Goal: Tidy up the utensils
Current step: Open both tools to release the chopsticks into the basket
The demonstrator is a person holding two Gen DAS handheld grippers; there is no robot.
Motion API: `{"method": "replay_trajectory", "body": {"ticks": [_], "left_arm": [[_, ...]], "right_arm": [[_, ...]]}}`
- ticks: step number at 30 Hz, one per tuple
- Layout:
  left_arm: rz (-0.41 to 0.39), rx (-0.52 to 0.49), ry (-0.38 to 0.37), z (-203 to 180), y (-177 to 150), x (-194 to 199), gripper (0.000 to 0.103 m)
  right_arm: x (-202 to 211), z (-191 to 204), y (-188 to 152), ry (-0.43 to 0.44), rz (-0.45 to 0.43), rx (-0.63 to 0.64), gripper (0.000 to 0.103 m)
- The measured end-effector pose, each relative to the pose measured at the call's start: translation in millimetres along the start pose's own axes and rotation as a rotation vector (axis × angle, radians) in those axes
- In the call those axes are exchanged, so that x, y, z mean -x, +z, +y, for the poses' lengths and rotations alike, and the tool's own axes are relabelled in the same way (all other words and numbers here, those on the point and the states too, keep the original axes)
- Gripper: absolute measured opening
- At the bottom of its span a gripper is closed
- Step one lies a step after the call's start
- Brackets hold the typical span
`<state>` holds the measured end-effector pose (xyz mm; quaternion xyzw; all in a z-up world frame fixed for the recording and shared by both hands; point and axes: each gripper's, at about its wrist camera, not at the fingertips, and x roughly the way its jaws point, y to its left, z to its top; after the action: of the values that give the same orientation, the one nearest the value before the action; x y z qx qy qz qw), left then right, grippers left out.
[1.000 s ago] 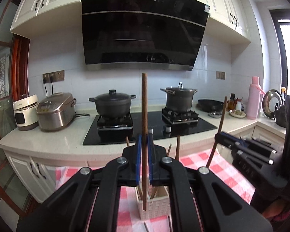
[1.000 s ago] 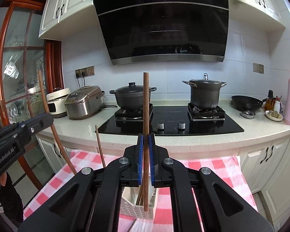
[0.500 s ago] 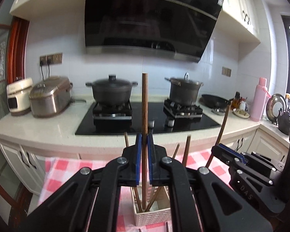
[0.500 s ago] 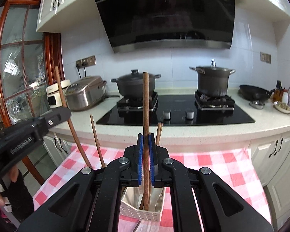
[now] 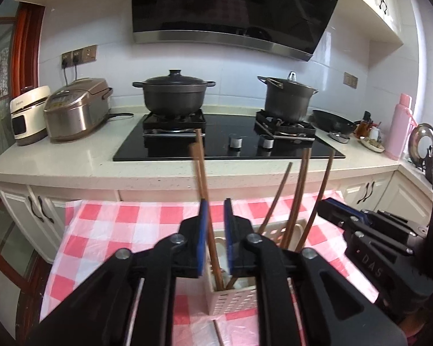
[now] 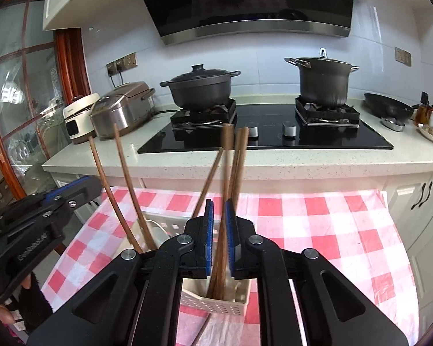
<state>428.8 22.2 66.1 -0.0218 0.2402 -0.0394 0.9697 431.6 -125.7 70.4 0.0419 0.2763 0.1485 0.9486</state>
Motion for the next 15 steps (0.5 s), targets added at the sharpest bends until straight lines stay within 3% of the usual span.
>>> {"method": "replay_trajectory", "body": {"ticks": [1, 3, 5, 10, 15], "left_arm": [[-0.009, -0.005, 0.013, 2, -2, 2, 0.024], [-0.025, -0.012, 0.033, 4, -3, 7, 0.032], [-0.039, -0.013, 0.051, 7, -5, 13, 0.04], [-0.076, 0.007, 0.11, 15, -17, 31, 0.077], [-0.093, -0.006, 0.171, 19, -38, 47, 0.092]], "right_arm": [[1, -2, -1, -0.003, -0.002, -0.006, 0.021], [5, -6, -2, -0.001, -0.011, -0.023, 0.042], [9, -8, -4, -0.003, -0.014, -0.028, 0.042], [21, -15, -11, -0.021, -0.018, -0.037, 0.042], [37, -21, -28, -0.025, -0.02, -0.058, 0.043]]}}
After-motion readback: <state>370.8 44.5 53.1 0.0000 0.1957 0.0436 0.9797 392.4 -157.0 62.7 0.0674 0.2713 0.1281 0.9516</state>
